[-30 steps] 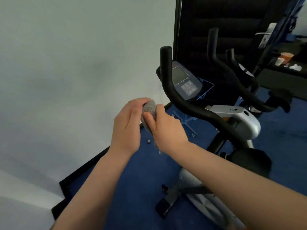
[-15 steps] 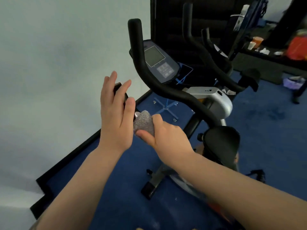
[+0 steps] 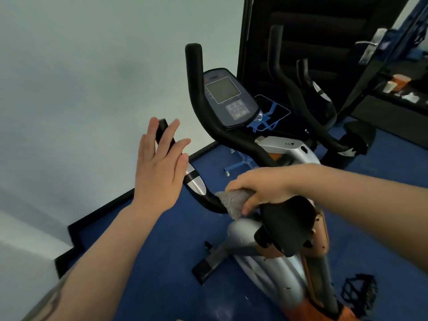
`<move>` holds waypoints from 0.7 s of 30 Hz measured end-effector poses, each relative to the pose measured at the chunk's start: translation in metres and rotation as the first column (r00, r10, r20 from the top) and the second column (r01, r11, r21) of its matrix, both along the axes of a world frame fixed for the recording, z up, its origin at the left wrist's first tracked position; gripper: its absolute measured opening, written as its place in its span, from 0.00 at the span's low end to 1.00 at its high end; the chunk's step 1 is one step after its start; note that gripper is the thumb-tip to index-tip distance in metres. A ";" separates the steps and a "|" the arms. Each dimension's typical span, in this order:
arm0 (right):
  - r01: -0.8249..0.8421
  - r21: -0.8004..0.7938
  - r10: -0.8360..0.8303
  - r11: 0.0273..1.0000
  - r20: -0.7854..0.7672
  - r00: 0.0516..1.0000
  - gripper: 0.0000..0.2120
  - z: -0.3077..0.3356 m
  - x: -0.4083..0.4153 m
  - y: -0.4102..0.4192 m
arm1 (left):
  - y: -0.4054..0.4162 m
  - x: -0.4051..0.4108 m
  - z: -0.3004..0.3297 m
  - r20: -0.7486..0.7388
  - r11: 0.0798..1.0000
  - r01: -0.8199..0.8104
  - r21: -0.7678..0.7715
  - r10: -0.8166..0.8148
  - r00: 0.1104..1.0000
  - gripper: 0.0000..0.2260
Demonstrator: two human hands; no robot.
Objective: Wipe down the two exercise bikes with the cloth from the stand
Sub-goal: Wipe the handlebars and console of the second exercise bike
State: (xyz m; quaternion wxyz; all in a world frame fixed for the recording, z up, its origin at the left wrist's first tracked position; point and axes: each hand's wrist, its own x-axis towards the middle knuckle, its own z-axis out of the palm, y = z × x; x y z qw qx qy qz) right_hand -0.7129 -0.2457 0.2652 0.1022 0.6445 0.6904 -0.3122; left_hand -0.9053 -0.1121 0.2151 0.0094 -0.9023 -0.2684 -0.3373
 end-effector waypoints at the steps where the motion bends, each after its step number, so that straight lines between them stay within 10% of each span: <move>1: 0.019 -0.015 -0.020 1.000 -0.040 0.999 0.21 0.002 0.004 0.001 | -0.002 -0.001 0.001 -0.015 1.000 -0.015 0.004 0.015 1.000 0.18; 12: -0.122 0.047 0.116 0.991 0.104 0.988 0.18 -0.016 -0.022 0.009 | -0.020 -0.002 0.004 -0.118 0.987 -0.147 -0.070 0.138 0.983 0.21; 16: 0.082 0.205 -0.097 0.975 0.061 0.993 0.33 -0.030 -0.050 0.007 | -0.014 -0.002 0.000 -0.137 0.986 -0.135 -0.098 0.121 0.983 0.22; 21: 0.337 0.585 -0.410 0.738 -0.008 0.912 0.24 -0.044 -0.089 -0.003 | -0.009 -0.001 -0.002 -0.171 0.987 -0.098 -0.124 0.076 0.982 0.24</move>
